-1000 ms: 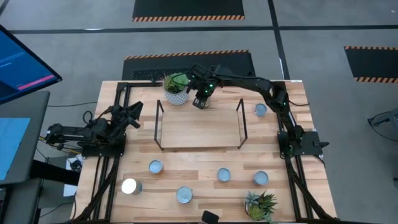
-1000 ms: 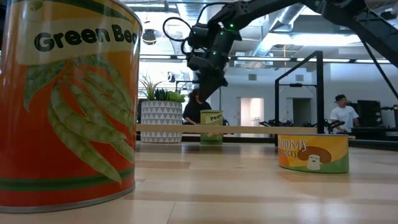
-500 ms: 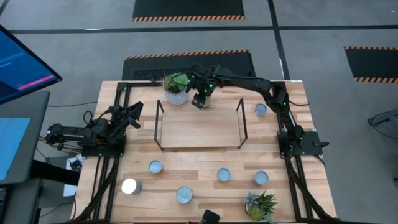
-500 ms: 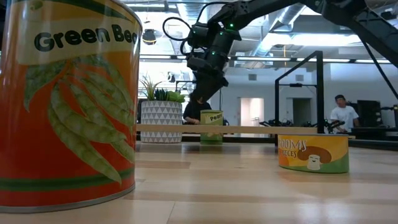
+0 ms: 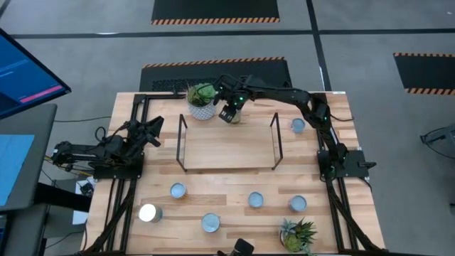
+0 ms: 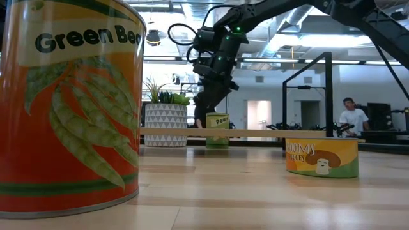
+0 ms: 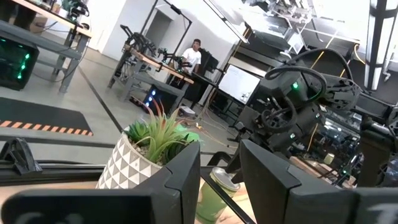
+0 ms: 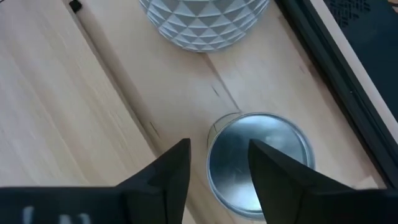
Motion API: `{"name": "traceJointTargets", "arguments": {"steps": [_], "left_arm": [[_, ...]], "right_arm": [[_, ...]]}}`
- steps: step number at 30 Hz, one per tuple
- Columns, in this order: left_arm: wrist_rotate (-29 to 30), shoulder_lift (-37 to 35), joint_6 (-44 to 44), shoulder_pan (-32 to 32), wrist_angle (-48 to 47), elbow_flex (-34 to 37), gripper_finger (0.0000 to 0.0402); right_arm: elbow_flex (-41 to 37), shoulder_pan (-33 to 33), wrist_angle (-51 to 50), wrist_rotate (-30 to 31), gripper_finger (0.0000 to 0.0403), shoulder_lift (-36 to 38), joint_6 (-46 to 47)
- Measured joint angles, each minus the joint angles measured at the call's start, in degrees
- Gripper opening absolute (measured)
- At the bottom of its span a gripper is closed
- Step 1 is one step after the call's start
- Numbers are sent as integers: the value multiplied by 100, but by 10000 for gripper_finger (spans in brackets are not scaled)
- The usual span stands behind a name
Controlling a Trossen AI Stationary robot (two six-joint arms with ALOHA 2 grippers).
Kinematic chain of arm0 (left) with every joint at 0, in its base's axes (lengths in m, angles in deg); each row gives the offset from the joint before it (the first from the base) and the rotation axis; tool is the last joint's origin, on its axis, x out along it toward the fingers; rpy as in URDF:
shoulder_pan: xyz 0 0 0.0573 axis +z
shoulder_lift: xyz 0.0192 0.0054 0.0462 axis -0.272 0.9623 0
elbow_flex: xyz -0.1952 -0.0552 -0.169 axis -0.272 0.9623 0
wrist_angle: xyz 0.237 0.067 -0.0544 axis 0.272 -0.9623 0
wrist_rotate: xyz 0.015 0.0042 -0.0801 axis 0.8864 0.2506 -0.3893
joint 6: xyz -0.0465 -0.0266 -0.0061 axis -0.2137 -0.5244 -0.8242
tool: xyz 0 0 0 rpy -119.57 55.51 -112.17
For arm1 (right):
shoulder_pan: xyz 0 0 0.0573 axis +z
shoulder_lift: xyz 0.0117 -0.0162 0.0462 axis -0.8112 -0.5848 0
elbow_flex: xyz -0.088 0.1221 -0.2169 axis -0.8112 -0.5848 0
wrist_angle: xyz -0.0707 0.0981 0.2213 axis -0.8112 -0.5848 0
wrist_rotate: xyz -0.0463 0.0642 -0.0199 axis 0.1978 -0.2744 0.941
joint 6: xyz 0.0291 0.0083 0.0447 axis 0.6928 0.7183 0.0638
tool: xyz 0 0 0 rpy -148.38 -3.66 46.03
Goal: Pick and place cans onto a shelf
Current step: Put the canned pears on the shelf
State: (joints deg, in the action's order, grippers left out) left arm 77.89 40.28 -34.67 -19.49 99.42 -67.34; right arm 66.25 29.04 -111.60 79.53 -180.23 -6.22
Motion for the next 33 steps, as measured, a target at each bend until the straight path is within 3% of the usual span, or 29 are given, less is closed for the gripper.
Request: {"name": "traceJointTargets", "arguments": {"steps": [9,15,33], "left_arm": [[-1,-2,0,0,-2,0,105],[0,0,0,0,-1,0,105],[1,-2,-19,-2,49,0,105]], "right_arm": [[2,79,-14,-11,185,0,-732],[2,76,-26,-6,179,0,-117],[24,107,-81,-20,161,-343,29]]}}
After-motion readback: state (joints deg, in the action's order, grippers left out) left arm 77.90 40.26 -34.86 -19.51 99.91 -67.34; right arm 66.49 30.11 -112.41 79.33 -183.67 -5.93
